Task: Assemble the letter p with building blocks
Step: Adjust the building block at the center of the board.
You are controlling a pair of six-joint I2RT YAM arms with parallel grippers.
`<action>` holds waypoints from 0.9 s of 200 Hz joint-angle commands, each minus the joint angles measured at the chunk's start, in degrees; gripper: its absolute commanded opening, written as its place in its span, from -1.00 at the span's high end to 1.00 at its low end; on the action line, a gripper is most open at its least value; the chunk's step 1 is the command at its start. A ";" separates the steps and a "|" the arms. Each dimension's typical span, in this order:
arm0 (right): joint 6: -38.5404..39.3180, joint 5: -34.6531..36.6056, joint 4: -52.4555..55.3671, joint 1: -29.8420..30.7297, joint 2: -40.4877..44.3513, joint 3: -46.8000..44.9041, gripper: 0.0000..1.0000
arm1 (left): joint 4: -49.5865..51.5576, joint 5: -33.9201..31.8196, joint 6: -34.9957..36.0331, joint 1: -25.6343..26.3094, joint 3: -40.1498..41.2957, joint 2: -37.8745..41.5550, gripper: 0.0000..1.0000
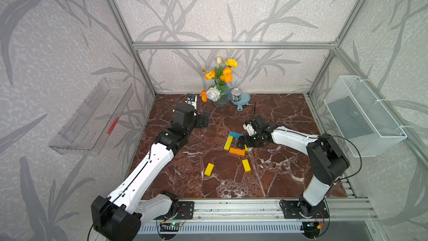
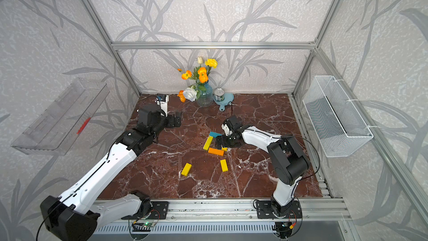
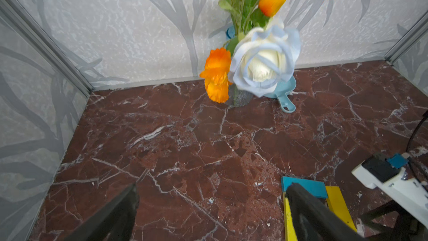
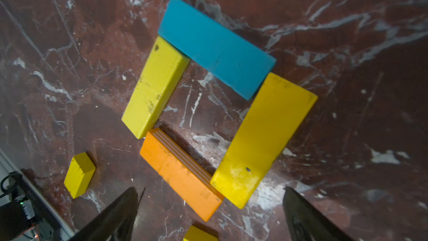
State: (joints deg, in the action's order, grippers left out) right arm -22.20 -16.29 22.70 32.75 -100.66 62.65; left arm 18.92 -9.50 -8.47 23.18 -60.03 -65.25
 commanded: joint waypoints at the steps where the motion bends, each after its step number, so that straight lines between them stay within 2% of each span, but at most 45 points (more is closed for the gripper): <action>1: 0.62 3.75 2.68 1.13 0.19 1.02 -0.93 | 0.69 3.67 -1.91 -0.46 0.86 -0.12 -0.99; 57: -2.65 0.38 -1.83 1.17 -1.82 -1.12 -0.94 | 1.80 5.05 -1.64 -0.86 0.14 -0.28 -0.99; 180: -4.17 -2.43 -4.90 1.35 -2.34 -1.91 -0.93 | 1.82 6.06 -1.96 -1.03 -0.01 -1.36 -0.99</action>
State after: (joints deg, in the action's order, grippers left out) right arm -25.56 -17.76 19.09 33.71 -102.61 61.73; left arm 19.79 -4.23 -10.13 22.44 -59.18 -66.11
